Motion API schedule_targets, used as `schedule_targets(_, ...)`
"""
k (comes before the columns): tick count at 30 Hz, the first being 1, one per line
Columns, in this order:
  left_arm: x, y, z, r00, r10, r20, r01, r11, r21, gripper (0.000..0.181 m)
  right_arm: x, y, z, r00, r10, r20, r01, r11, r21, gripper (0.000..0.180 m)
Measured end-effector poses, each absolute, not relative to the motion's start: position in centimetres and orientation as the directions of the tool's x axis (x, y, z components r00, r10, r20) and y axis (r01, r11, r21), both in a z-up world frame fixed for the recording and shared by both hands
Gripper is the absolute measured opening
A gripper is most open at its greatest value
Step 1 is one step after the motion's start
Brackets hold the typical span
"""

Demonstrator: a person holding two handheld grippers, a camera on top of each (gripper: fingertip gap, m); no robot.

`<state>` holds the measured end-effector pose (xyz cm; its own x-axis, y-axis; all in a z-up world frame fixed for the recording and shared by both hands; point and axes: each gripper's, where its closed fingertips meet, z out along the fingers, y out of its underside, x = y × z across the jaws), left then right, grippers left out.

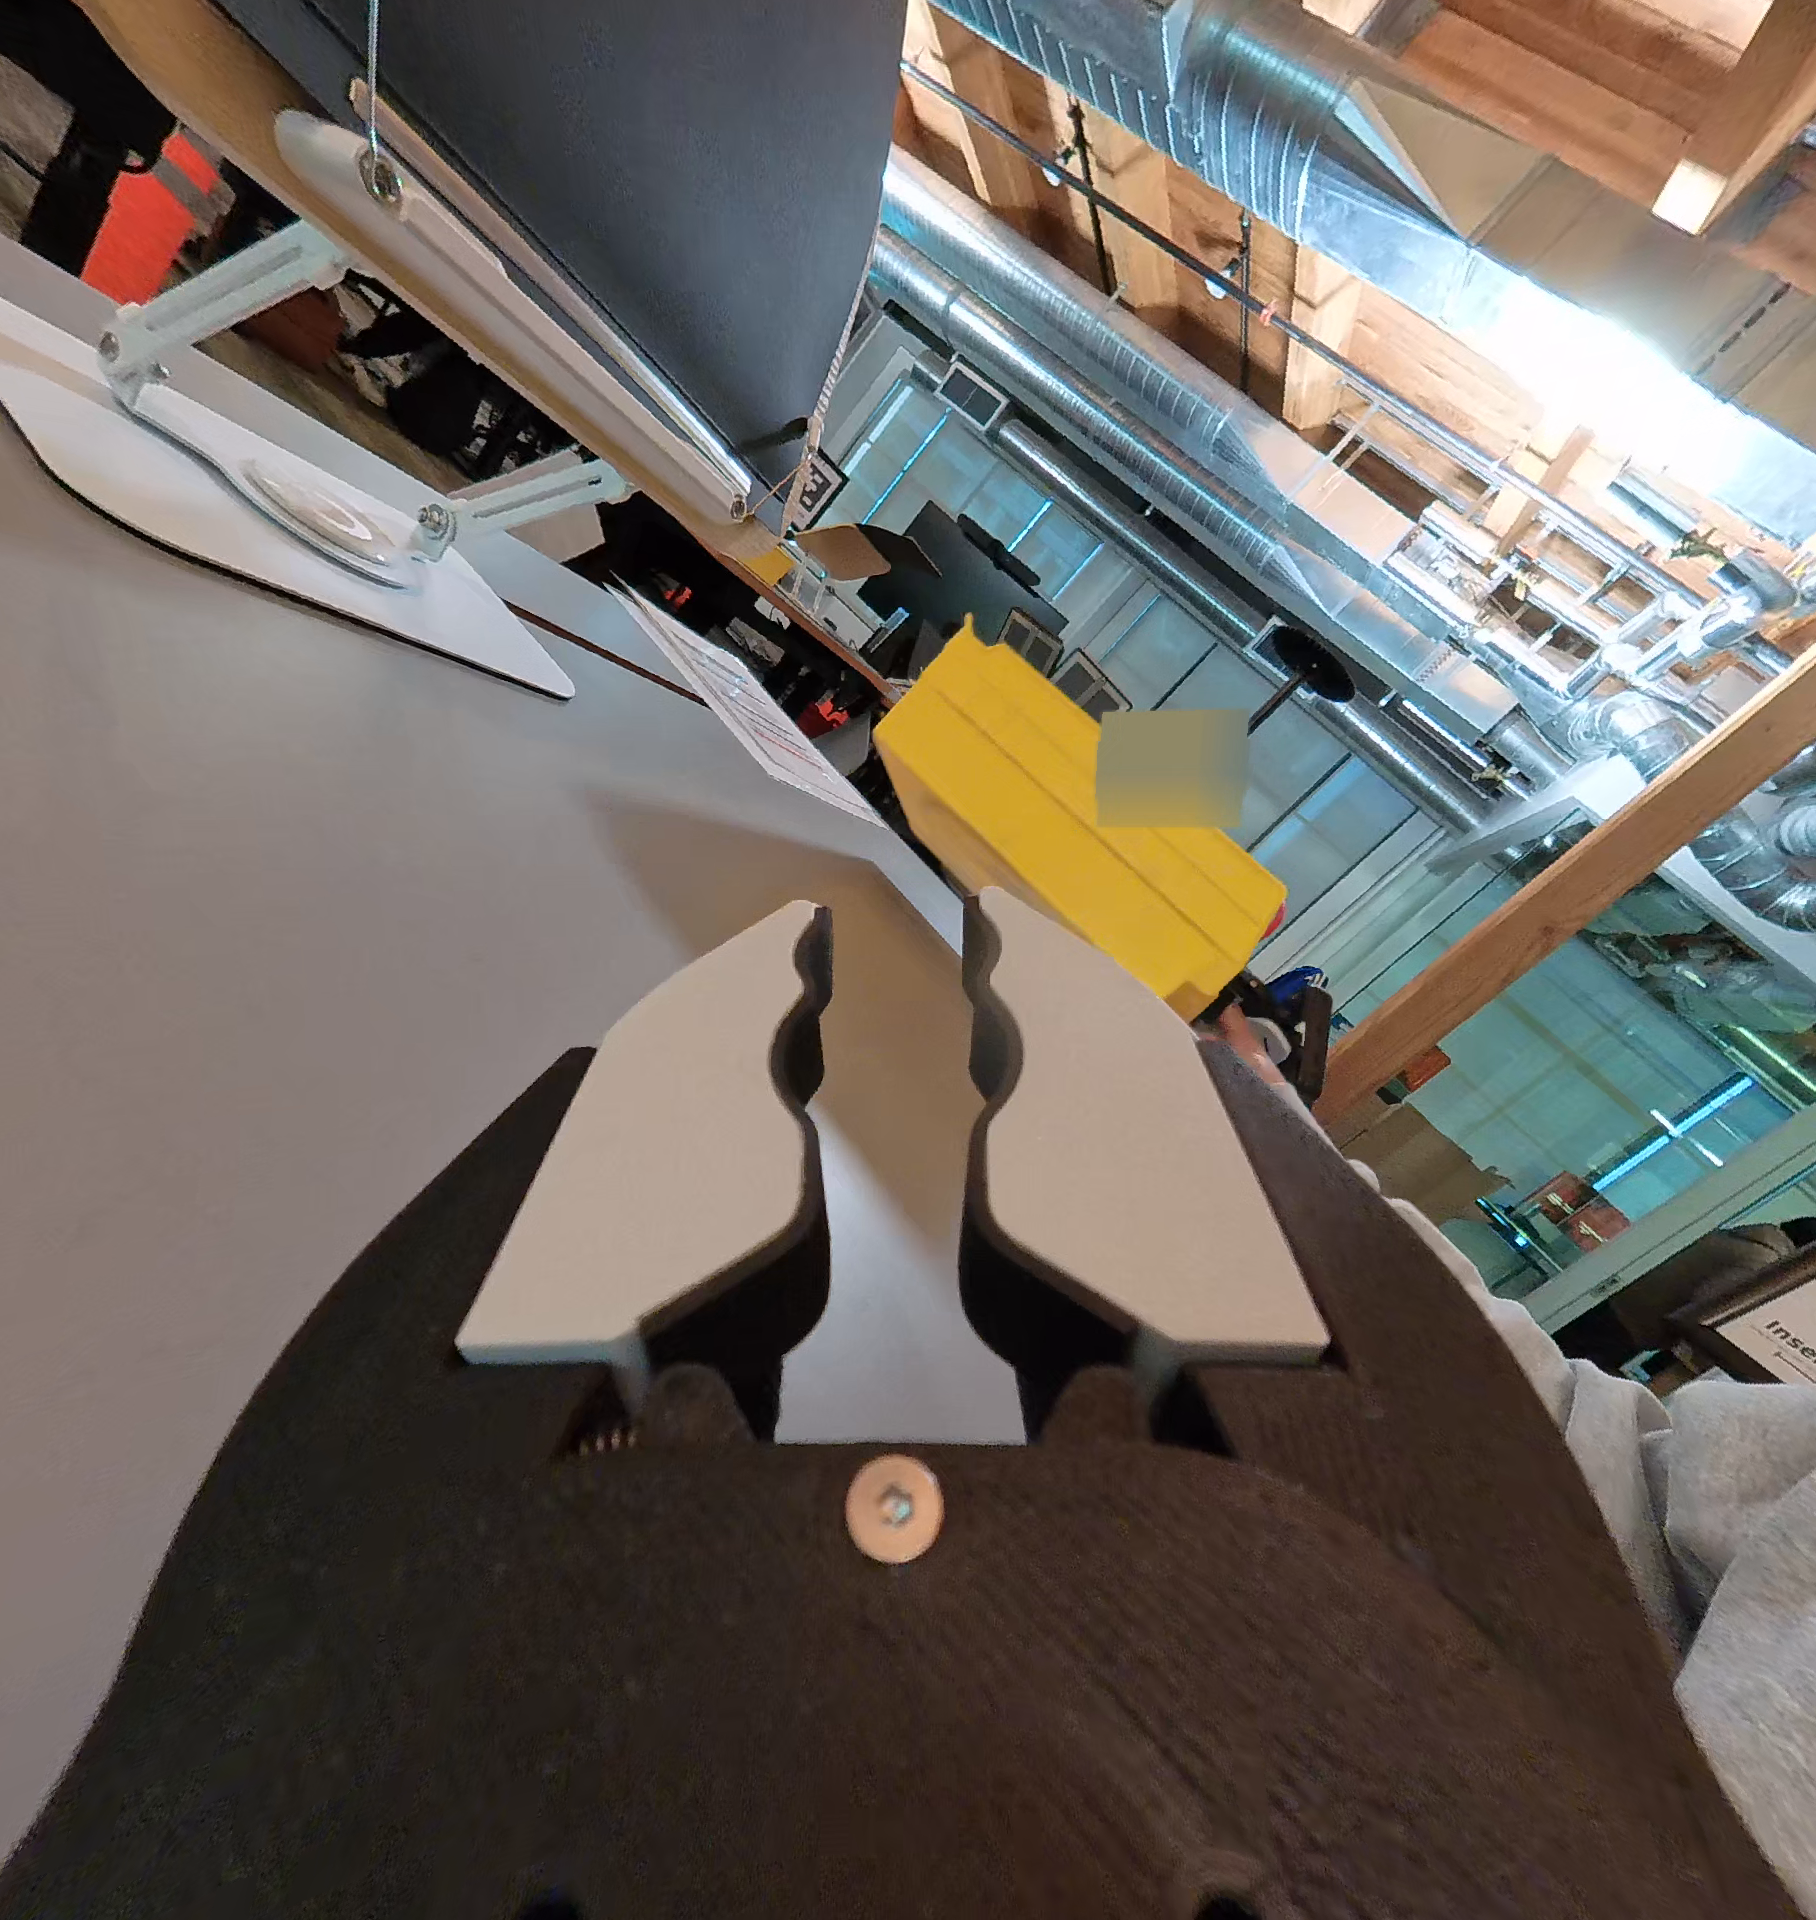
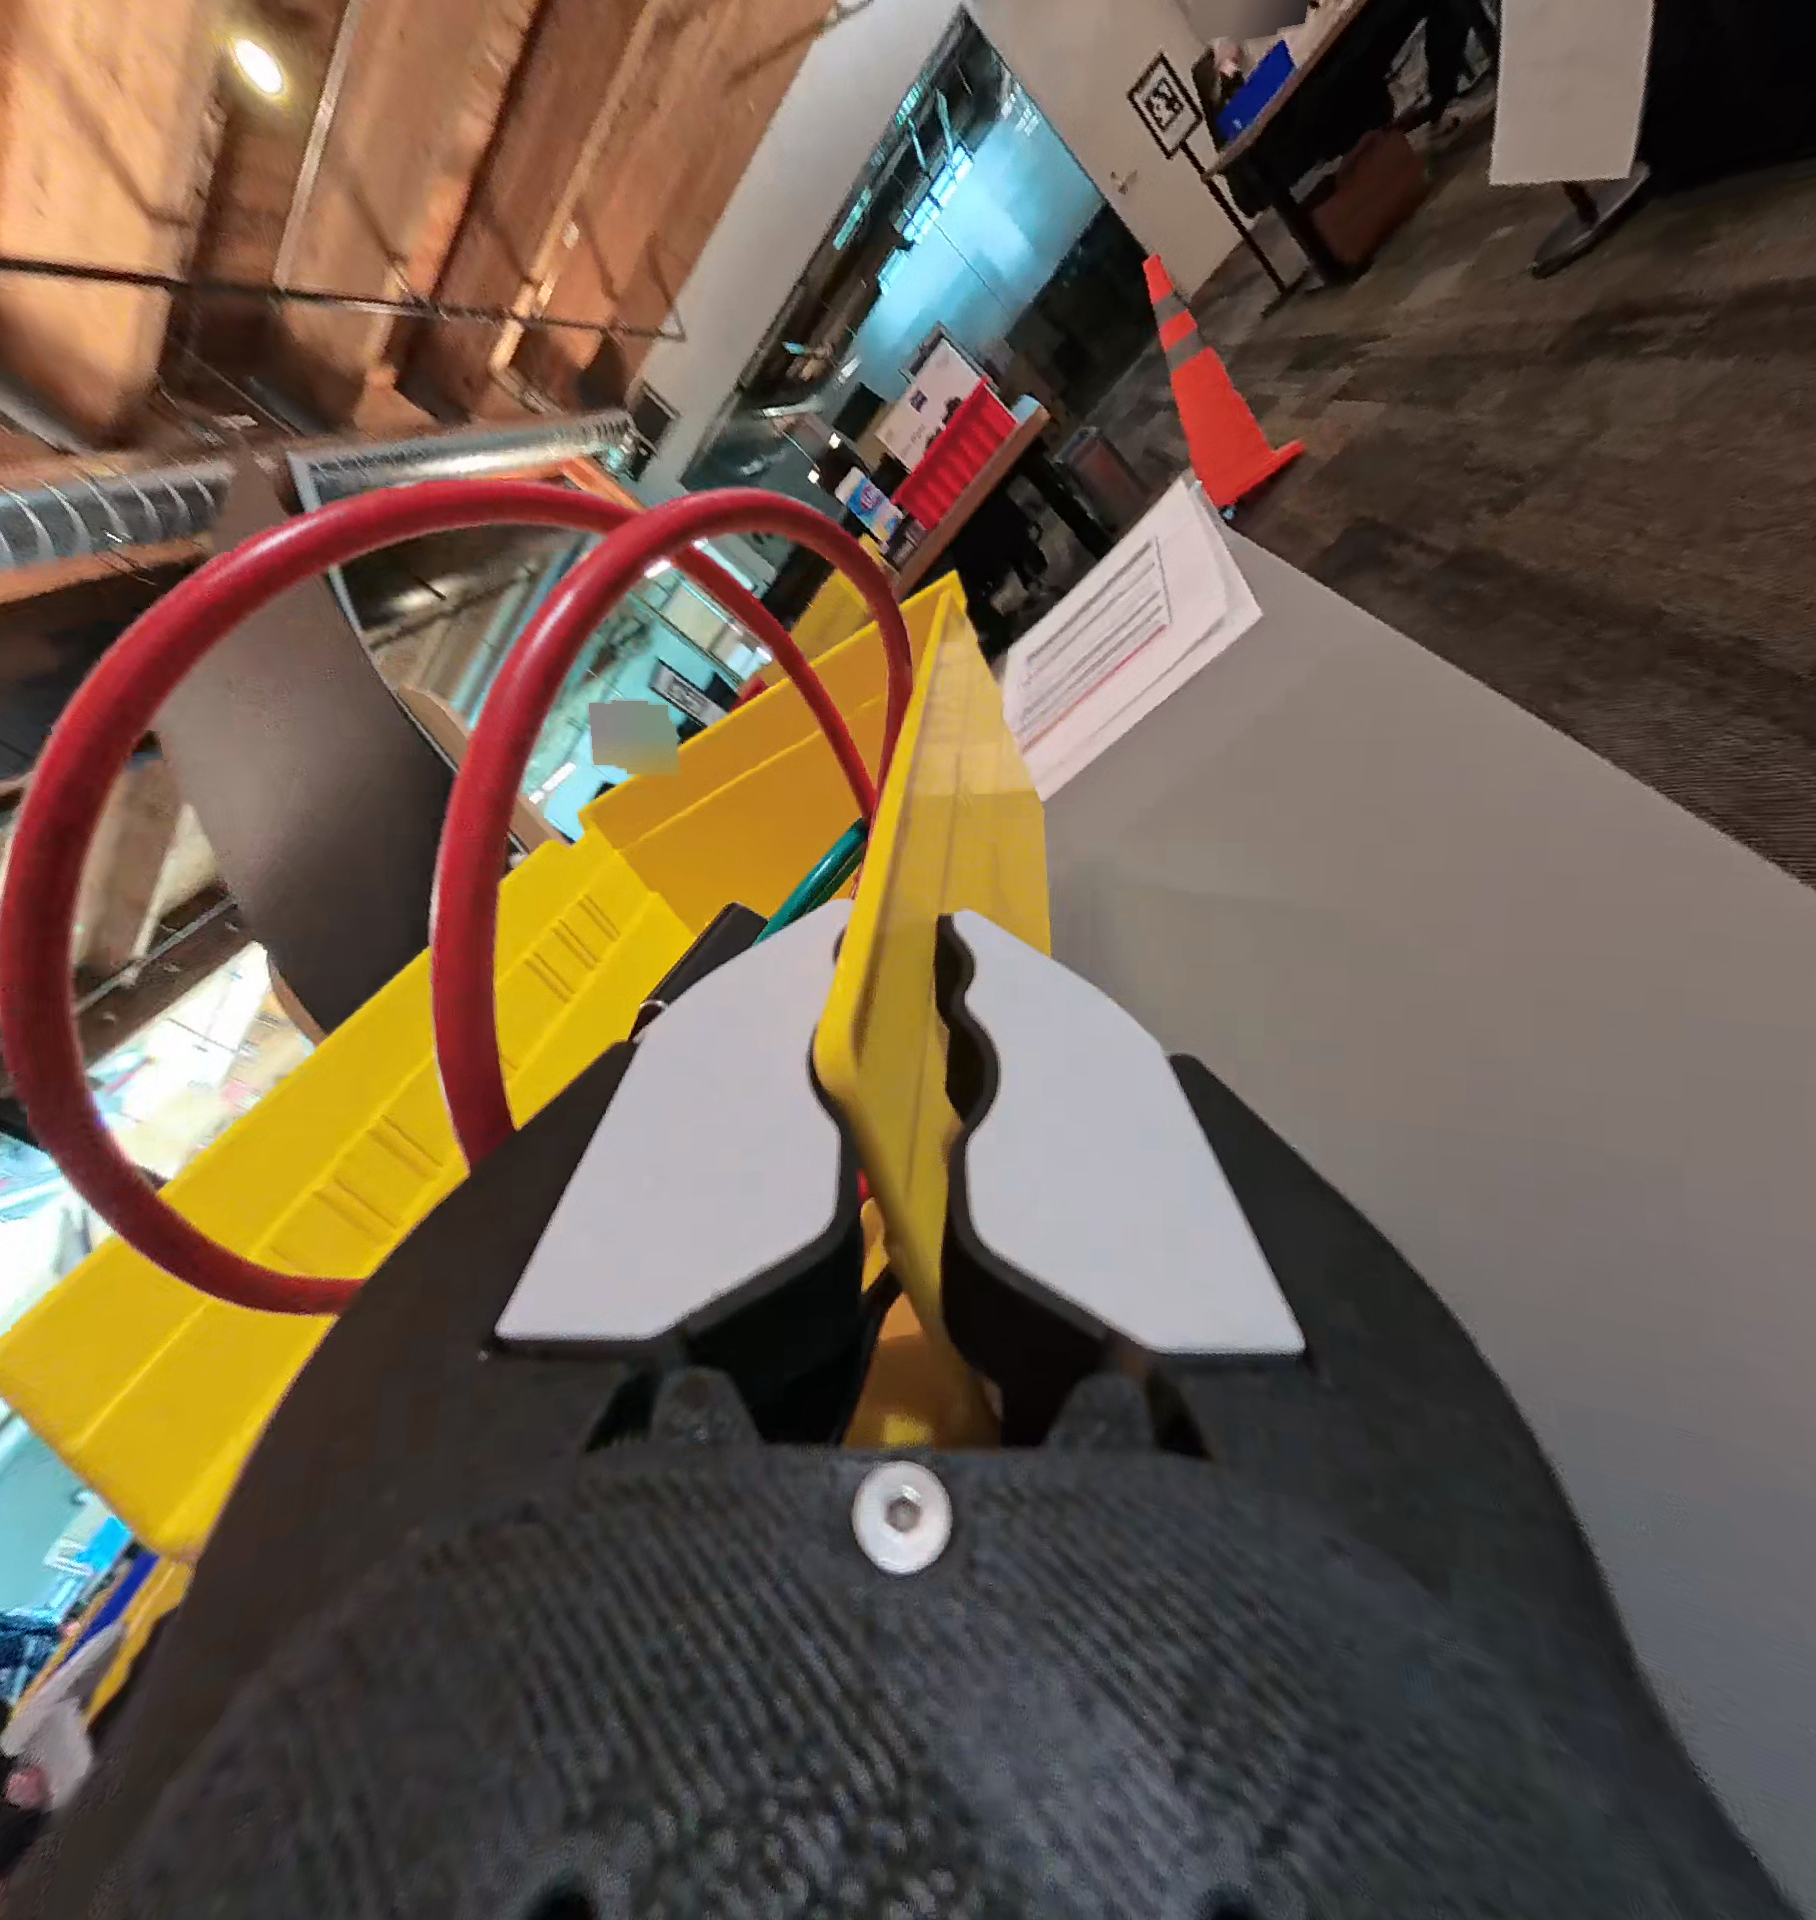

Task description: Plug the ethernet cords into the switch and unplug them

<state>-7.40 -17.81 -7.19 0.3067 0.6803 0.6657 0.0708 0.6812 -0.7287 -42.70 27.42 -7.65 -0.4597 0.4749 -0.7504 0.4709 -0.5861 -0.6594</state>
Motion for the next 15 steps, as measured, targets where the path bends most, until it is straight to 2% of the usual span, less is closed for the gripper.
schedule_targets(7, -7.1, -18.4, -7.0, 0.252, 0.767, 0.590, 0.042, 0.601, -0.798, 0.026, -41.9, 26.1, -6.1, -0.516, 0.472, -0.715, 0.443, -0.566, -0.695, 0.011)
schedule_targets(10, -6.3, -20.6, -7.3, 0.074, 0.885, 0.459, -0.011, 0.461, -0.887, 0.029, -42.1, 24.9, -7.4, -0.505, 0.486, -0.713, 0.492, -0.517, -0.701, 0.011)
schedule_targets(13, -4.1, -24.1, -6.1, -0.176, 0.955, 0.238, -0.077, 0.227, -0.971, 0.050, -42.3, 23.5, -8.6, -0.499, 0.518, -0.695, 0.523, -0.460, -0.718, 0.012)
schedule_targets(15, -2.0, -26.4, -4.7, -0.335, 0.937, 0.096, -0.109, 0.062, -0.992, 0.071, -42.4, 22.5, -8.6, -0.529, 0.542, -0.653, 0.504, -0.418, -0.756, 0.012)
